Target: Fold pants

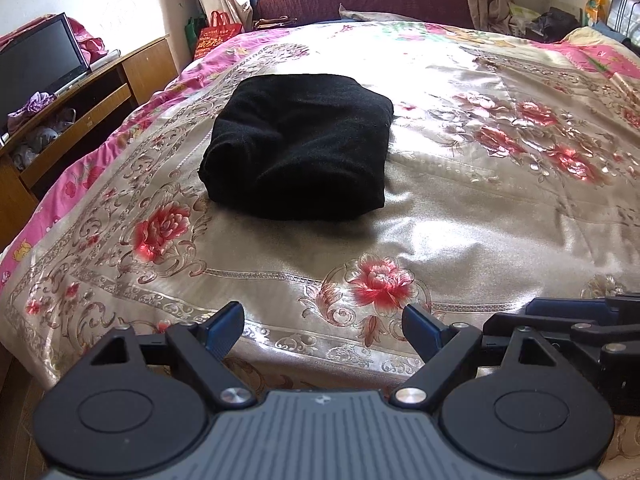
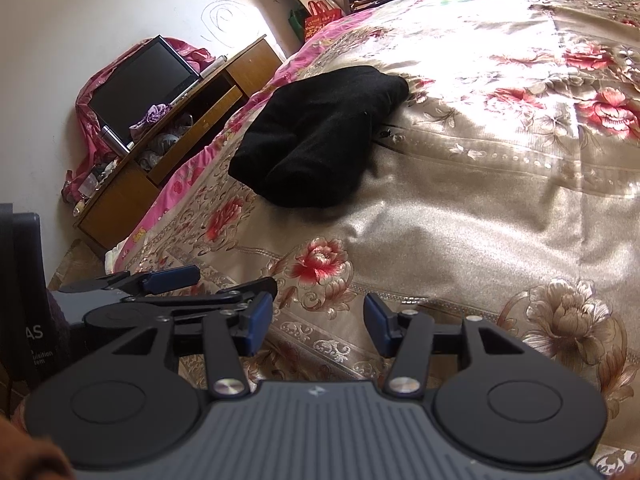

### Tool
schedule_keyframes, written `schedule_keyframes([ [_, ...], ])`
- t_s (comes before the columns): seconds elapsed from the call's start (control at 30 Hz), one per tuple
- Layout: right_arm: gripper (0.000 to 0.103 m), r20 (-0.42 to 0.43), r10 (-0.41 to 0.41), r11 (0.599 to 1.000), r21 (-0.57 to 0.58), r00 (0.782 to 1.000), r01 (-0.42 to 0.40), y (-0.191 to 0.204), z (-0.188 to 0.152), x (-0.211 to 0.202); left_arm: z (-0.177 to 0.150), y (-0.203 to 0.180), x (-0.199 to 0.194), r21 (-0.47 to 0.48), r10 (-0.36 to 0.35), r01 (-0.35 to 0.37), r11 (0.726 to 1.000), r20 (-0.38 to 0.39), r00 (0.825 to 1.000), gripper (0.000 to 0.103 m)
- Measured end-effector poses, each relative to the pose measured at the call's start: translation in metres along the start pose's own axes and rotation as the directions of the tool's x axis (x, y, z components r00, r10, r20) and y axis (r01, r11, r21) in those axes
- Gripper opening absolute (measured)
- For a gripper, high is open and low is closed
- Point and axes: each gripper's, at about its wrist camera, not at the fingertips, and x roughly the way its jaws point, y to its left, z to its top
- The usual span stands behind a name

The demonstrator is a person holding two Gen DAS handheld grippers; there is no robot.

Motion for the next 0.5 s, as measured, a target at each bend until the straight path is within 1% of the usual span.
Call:
schedule_keyframes([
  [0.17,0.052,0.001,-0.004,1.000,0.000,1.000,0.004,0.0015,-0.0012,-0.0007,-0.0003,0.0004,-0.0006,0.014,-0.011,0.011,1.000,0.002,1.000,0.099],
  [0.27,0.052,0.001,-0.004,1.000,-0.002,1.000,0.004,0.0024,-0.0013,-0.0014,-0.0013,0.0037,-0.0003,-0.001,-0.032,0.032,0.999,-0.003,0.999,0.099],
  [0.33,0.054,0.001,-0.007,1.000,-0.004,1.000,0.007,0.0024,-0.0016,-0.0011,-0.0024,0.0060,0.0001,-0.012,-0.042,0.042,0.999,-0.007,0.999,0.099],
  [0.5,0.056,-0.005,-0.016,1.000,-0.015,1.000,0.016,0.0046,-0.0038,0.0013,-0.0063,0.0078,0.0019,-0.022,-0.040,0.040,0.999,-0.018,0.999,0.100],
])
